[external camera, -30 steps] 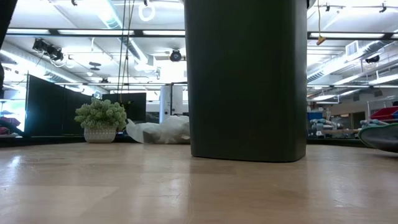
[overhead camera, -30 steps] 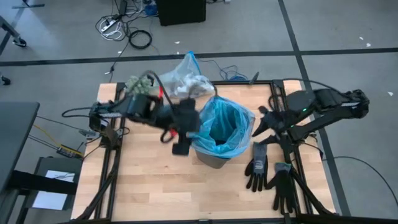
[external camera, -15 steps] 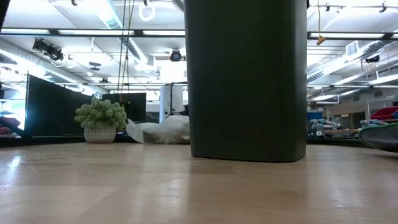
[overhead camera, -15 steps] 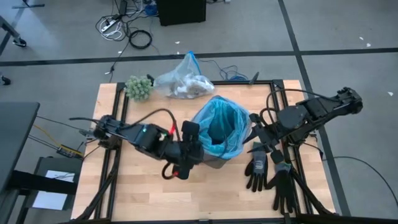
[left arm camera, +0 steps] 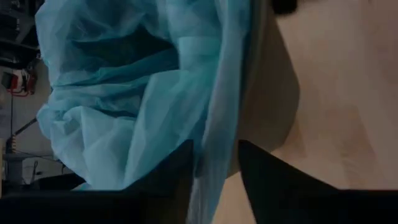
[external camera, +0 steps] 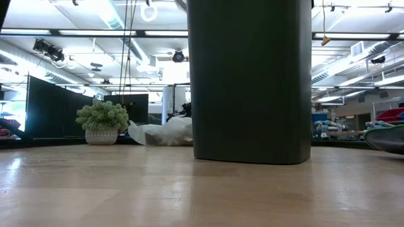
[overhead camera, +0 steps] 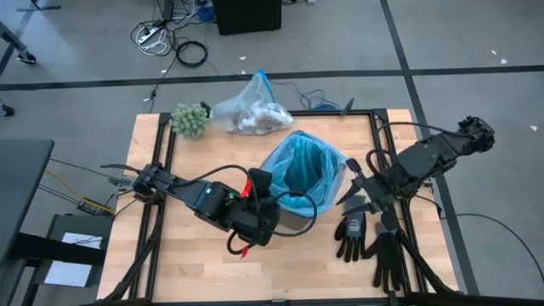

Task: Place trash/remove bag and relplace
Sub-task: Insert the new blue trash bag into the trash bin

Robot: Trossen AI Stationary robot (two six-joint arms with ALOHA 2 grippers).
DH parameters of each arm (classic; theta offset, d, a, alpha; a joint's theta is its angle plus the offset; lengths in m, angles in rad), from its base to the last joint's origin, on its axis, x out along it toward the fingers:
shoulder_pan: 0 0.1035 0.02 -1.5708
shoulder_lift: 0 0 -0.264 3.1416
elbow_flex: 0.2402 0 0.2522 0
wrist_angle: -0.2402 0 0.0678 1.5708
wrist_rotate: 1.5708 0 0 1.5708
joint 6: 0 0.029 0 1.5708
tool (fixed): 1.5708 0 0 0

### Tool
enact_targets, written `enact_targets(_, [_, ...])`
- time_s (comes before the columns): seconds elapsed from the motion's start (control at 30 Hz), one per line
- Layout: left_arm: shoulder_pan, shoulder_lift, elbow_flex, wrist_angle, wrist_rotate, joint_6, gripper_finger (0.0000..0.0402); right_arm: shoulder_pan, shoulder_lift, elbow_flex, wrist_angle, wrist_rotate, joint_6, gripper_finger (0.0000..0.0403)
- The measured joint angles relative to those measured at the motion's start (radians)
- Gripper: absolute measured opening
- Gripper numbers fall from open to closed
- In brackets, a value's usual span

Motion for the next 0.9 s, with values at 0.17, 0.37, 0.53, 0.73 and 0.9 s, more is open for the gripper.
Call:
enact_targets(0.17, [-0.037, 0.000, 0.000, -0.009, 0.001, 0.002, 0.0066, 0.029, 0.054, 0.005, -0.021, 0.091, -0.150, 0.0113])
enact_targets(0.37, [-0.042, 0.000, 0.000, -0.011, 0.001, -0.021, 0.0014, 0.053, 0.125, 0.004, -0.015, 0.201, -0.304, 0.0163])
enact_targets(0.53, [-0.048, 0.000, 0.000, 0.020, 0.003, -0.024, 0.0007, 0.058, 0.131, 0.004, 0.065, 0.255, -0.364, 0.0191])
enact_targets(0.73, [-0.050, 0.000, 0.000, 0.026, 0.035, -0.020, 0.0008, 0.039, 0.123, 0.004, 0.072, 0.253, -0.404, 0.0192])
enact_targets(0.9, [-0.050, 0.000, -0.007, 0.025, 0.042, -0.017, 0.0008, 0.036, 0.123, 0.004, 0.056, 0.251, -0.405, 0.0190])
